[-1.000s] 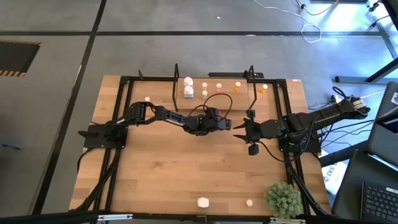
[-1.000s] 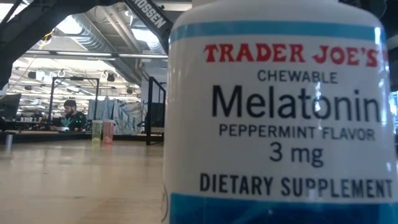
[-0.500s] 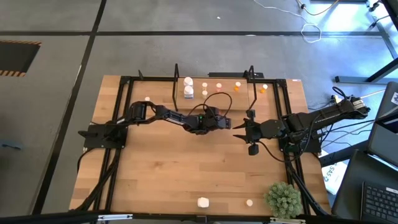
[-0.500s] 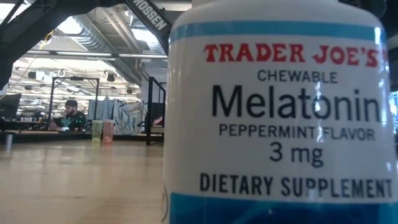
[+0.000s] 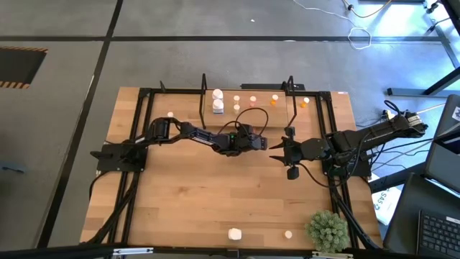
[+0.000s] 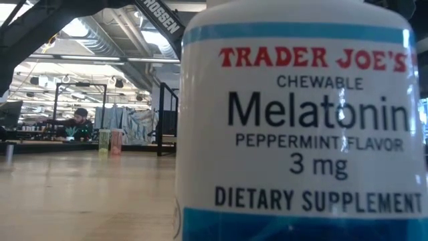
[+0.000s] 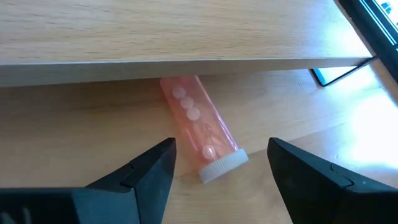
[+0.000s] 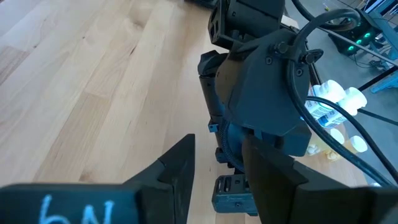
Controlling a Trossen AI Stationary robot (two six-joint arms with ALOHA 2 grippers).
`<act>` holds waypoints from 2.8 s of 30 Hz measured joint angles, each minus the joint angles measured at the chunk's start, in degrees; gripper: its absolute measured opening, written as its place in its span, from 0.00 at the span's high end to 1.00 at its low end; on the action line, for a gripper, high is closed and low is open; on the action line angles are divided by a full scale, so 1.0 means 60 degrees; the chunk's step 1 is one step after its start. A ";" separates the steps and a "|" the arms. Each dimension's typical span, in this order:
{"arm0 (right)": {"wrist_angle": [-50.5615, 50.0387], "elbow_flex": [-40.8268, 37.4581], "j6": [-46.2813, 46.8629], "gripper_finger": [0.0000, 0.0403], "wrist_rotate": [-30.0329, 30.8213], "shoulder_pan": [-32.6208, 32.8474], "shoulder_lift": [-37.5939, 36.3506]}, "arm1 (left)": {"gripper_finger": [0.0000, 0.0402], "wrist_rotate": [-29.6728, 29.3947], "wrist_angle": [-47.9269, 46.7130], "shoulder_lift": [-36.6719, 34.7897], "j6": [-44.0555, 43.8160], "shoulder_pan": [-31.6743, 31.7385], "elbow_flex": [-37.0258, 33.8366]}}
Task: Pick and place medicine bottles onto shelf by color
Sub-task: Put the bottom red pill bottle on the shelf aligned with the other red pill bottle
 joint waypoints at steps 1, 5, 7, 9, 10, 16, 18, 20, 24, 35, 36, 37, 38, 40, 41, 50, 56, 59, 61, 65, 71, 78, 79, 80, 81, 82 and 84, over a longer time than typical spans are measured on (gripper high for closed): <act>0.0000 0.0000 0.0000 0.66 0.0000 0.0000 0.0000 | 0.38 -0.0005 0.0000 0.0000 0.0002 0.0000 0.0000; 0.0000 0.0000 0.0000 0.66 0.0000 0.0000 0.0000 | 0.39 -0.0061 -0.0008 0.0004 0.0005 -0.0001 0.0000; 0.0000 0.0000 0.0000 0.66 0.0000 0.0000 0.0000 | 0.41 -0.0078 -0.0033 0.0004 0.0006 0.0000 0.0000; 0.0000 0.0000 0.0000 0.66 0.0000 0.0000 0.0000 | 0.45 -0.0095 -0.0047 0.0004 0.0006 0.0000 0.0000; 0.0002 0.0000 0.0000 0.66 0.0000 0.0000 0.0000 | 0.47 -0.0102 -0.0057 0.0004 0.0006 0.0000 0.0000; 0.0000 0.0000 0.0000 0.66 0.0000 0.0000 0.0000 | 0.59 -0.0100 -0.0062 0.0011 0.0013 0.0000 -0.0007; 0.0000 0.0000 0.0000 0.66 0.0000 0.0000 0.0000 | 0.62 -0.0092 -0.0056 0.0015 0.0056 -0.0006 -0.0007; 0.0000 0.0000 0.0000 0.66 0.0000 0.0000 0.0000 | 0.65 -0.0092 -0.0055 0.0015 0.0079 -0.0013 -0.0007; 0.0000 0.0000 0.0001 0.66 0.0000 0.0000 0.0000 | 0.70 -0.0096 -0.0090 0.0015 0.0086 -0.0058 -0.0007; 0.0000 0.0000 0.0000 0.66 0.0000 0.0000 0.0000 | 0.72 -0.0155 -0.0265 0.0015 0.0818 -0.0299 -0.0007; 0.0000 0.0000 0.0000 0.66 0.0000 0.0000 0.0000 | 0.72 -0.0138 -0.0279 0.0015 0.0829 -0.0328 -0.0007; 0.0002 0.0000 0.0000 0.66 0.0000 0.0000 0.0000 | 0.72 -0.0096 -0.0294 0.0015 0.0826 -0.0353 -0.0007; 0.0000 0.0000 0.0000 0.66 0.0000 0.0000 0.0000 | 0.72 -0.0028 -0.0309 0.0015 0.0826 -0.0369 -0.0007; 0.0000 0.0000 0.0001 0.66 0.0000 0.0000 0.0000 | 0.72 0.0252 -0.0400 0.0011 0.0837 -0.0372 -0.0007; 0.0002 0.0000 0.0002 0.66 0.0000 0.0000 0.0000 | 0.72 0.0418 -0.0467 0.0011 0.0837 -0.0368 -0.0007; 0.0005 0.0000 0.0000 0.66 0.0000 0.0000 0.0000 | 0.72 0.0931 -0.1485 -0.0400 0.0858 -0.0402 -0.0005; 0.0000 0.0000 0.0000 0.66 0.0000 0.0000 0.0000 | 0.72 0.0939 -0.2778 -0.0915 0.0866 -0.0476 -0.0033; 0.0002 -0.0004 0.0000 0.66 0.0000 0.0000 0.0001 | 0.72 0.0967 -0.3289 -0.1194 0.0862 -0.0488 -0.0017; -0.0010 -0.0004 0.0000 0.66 0.0000 0.0000 0.0001 | 0.72 0.1152 -0.3521 -0.1362 0.0860 -0.0488 -0.0018; 0.0000 -0.0004 0.0000 0.66 -0.0004 0.0000 0.0004 | 0.72 0.1665 -0.4023 -0.1754 0.0871 -0.0458 -0.0004; 0.0017 -0.0004 0.0002 0.66 -0.0001 0.0000 0.0002 | 0.72 0.2809 -0.4608 -0.2401 0.2009 -0.0254 -0.0015; 0.0004 -0.0004 0.0000 0.66 -0.0004 0.0004 0.0007 | 0.72 0.3219 -0.5016 -0.2908 0.2546 0.0068 0.0010; 0.0027 -0.0004 0.0000 0.66 -0.0010 0.0004 0.0004 | 0.72 0.3361 -0.5258 -0.3039 0.2599 0.0116 -0.0012; 0.0058 -0.0004 0.0001 0.66 -0.0038 0.0004 -0.0002 | 0.72 0.3445 -0.5480 -0.3141 0.2647 0.0162 -0.0019; 0.0060 -0.0004 0.0004 0.66 -0.0070 0.0000 -0.0001 | 0.72 0.3552 -0.5464 -0.3173 0.2723 0.0220 -0.0013; 0.0048 -0.0004 0.0000 0.66 -0.0072 0.0000 0.0007 | 0.72 0.3721 -0.5358 -0.3166 0.2814 0.0277 0.0010; 0.0112 -0.0004 0.0004 0.66 -0.0086 0.0002 0.0000 | 0.72 0.3896 -0.5783 -0.3271 0.2851 0.0369 -0.0022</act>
